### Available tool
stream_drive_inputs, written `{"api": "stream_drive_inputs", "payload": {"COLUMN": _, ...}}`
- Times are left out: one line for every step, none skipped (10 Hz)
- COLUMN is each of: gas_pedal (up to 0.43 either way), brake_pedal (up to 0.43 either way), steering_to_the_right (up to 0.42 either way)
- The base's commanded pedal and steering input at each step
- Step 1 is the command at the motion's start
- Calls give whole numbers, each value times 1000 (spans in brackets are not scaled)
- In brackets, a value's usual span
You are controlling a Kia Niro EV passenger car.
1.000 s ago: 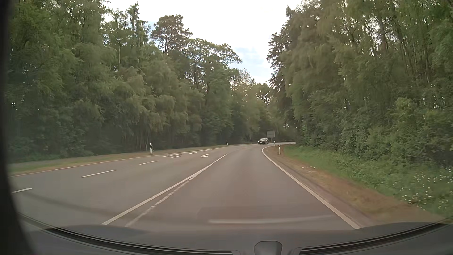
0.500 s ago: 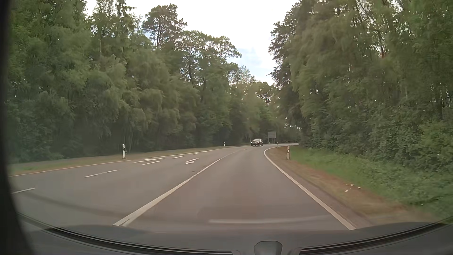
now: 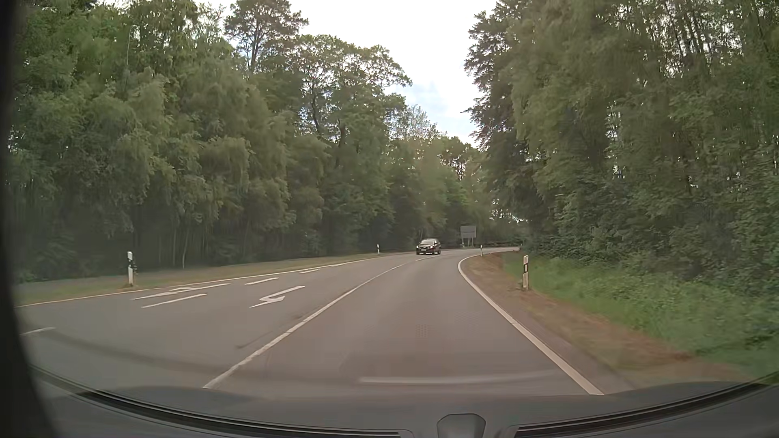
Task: Follow the waypoints while adhering to traffic rules and regulations
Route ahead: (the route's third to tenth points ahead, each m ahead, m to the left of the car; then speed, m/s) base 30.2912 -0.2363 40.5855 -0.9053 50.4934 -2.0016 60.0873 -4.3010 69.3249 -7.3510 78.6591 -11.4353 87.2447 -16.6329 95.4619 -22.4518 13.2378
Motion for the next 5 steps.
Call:
{"api": "stream_drive_inputs", "payload": {"gas_pedal": 280, "brake_pedal": 6, "steering_to_the_right": 8}}
{"api": "stream_drive_inputs", "payload": {"gas_pedal": 280, "brake_pedal": 6, "steering_to_the_right": 8}}
{"api": "stream_drive_inputs", "payload": {"gas_pedal": 268, "brake_pedal": 6, "steering_to_the_right": 8}}
{"api": "stream_drive_inputs", "payload": {"gas_pedal": 268, "brake_pedal": 6, "steering_to_the_right": 7}}
{"api": "stream_drive_inputs", "payload": {"gas_pedal": 268, "brake_pedal": 6, "steering_to_the_right": 8}}
